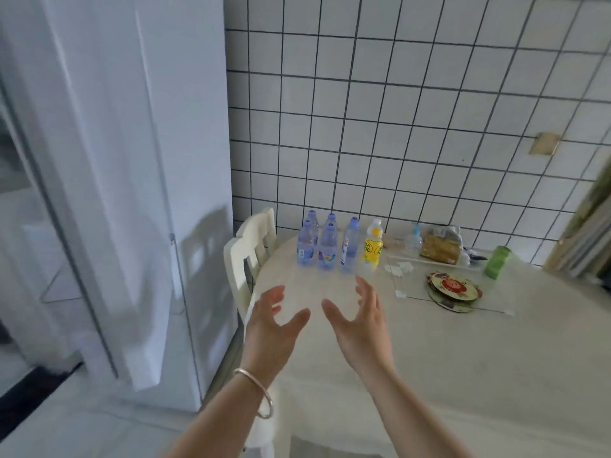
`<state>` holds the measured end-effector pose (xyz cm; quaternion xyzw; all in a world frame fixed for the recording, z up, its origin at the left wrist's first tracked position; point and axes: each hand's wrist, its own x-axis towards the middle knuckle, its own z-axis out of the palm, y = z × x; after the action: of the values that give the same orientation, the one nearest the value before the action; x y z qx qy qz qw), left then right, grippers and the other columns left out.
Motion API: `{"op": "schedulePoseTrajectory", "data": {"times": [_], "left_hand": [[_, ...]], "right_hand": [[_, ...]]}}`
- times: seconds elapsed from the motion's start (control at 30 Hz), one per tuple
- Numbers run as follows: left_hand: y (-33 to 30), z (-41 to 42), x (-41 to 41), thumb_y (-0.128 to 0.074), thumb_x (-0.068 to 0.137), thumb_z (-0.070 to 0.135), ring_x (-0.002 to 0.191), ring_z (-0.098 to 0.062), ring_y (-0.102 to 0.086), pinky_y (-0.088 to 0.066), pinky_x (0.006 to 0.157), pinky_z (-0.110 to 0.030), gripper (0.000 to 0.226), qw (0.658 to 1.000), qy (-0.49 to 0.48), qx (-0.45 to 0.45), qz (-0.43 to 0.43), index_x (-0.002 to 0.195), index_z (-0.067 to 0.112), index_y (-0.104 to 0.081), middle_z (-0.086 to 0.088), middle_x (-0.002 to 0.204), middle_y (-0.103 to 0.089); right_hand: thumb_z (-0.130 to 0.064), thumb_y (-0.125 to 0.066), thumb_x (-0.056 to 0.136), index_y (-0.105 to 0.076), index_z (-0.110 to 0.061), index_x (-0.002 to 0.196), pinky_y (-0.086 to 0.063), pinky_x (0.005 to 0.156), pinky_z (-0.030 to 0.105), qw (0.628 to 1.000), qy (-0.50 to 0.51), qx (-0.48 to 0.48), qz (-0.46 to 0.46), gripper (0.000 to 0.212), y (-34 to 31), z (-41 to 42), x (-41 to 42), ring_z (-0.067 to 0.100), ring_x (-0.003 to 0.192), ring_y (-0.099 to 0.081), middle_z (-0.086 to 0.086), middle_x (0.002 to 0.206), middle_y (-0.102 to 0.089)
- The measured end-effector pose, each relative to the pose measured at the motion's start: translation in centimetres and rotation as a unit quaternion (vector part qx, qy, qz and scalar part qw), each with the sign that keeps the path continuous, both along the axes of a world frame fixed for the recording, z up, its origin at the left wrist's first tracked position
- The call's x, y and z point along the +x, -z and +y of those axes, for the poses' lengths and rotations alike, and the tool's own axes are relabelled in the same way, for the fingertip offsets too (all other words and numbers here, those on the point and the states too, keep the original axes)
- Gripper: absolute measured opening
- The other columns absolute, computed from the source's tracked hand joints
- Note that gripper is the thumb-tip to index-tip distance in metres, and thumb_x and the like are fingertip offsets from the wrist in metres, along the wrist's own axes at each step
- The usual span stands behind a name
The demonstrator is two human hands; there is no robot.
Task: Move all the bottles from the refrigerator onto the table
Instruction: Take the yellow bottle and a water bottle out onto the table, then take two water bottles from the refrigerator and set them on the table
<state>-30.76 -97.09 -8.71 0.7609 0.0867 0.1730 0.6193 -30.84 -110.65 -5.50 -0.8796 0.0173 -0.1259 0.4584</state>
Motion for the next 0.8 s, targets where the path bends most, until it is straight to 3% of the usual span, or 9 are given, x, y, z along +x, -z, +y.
{"op": "schedulePoseTrajectory", "data": {"times": [0.33,0.47,0.6,0.7,0.8], "left_hand": [[-2.1,11.4,-13.8,-0.071,0.081,0.023,0.106,-0.018,-0.057,-0.047,0.086,-0.033,0.041,1.0,-0.004,0.012,0.003,0.117,0.023,-0.051,0.002,0.115,-0.057],[-2.6,15.8,-16.9,-0.073,0.078,0.026,0.102,-0.02,-0.06,-0.045,0.078,-0.025,0.042,0.999,-0.045,0.021,-0.01,0.114,0.024,-0.051,0.001,0.113,-0.059],[-3.9,20.4,-18.9,-0.072,0.079,0.026,0.099,-0.012,-0.061,-0.044,0.077,-0.019,0.038,0.994,-0.099,0.031,-0.044,0.112,0.028,-0.053,0.008,0.11,-0.059],[-4.7,24.4,-20.1,-0.071,0.08,0.027,0.097,-0.006,-0.06,-0.044,0.08,-0.023,0.037,0.988,-0.145,0.012,-0.053,0.112,0.029,-0.053,0.01,0.108,-0.059],[-4.9,28.6,-21.2,-0.072,0.08,0.024,0.095,-0.01,-0.06,-0.047,0.08,-0.026,0.04,0.979,-0.194,-0.011,-0.061,0.115,0.023,-0.054,0.008,0.106,-0.059]], "right_hand": [[-0.048,-0.06,0.081,-0.028,-0.027,0.141,-0.035,0.105,0.033,0.999,-0.031,-0.031,-0.007,0.071,-0.6,9.5,-13.5,0.012,0.131,-0.037,-0.008,0.144,-0.038],[-0.048,-0.059,0.081,-0.029,-0.028,0.14,-0.034,0.107,0.033,0.995,-0.097,-0.03,-0.008,0.068,-1.4,14.6,-16.0,0.011,0.131,-0.037,-0.009,0.144,-0.039],[-0.05,-0.058,0.081,-0.03,-0.033,0.138,-0.037,0.106,0.035,0.984,-0.176,-0.018,-0.023,0.066,-2.8,19.8,-17.5,0.008,0.129,-0.039,-0.014,0.141,-0.04],[-0.051,-0.057,0.083,-0.03,-0.034,0.137,-0.038,0.105,0.034,0.971,-0.239,-0.012,-0.027,0.063,-3.4,23.7,-18.3,0.007,0.129,-0.039,-0.016,0.14,-0.041],[-0.05,-0.056,0.083,-0.031,-0.035,0.135,-0.035,0.103,0.03,0.955,-0.293,-0.017,-0.036,0.06,-3.6,28.0,-18.8,0.006,0.128,-0.039,-0.017,0.137,-0.041]]}}
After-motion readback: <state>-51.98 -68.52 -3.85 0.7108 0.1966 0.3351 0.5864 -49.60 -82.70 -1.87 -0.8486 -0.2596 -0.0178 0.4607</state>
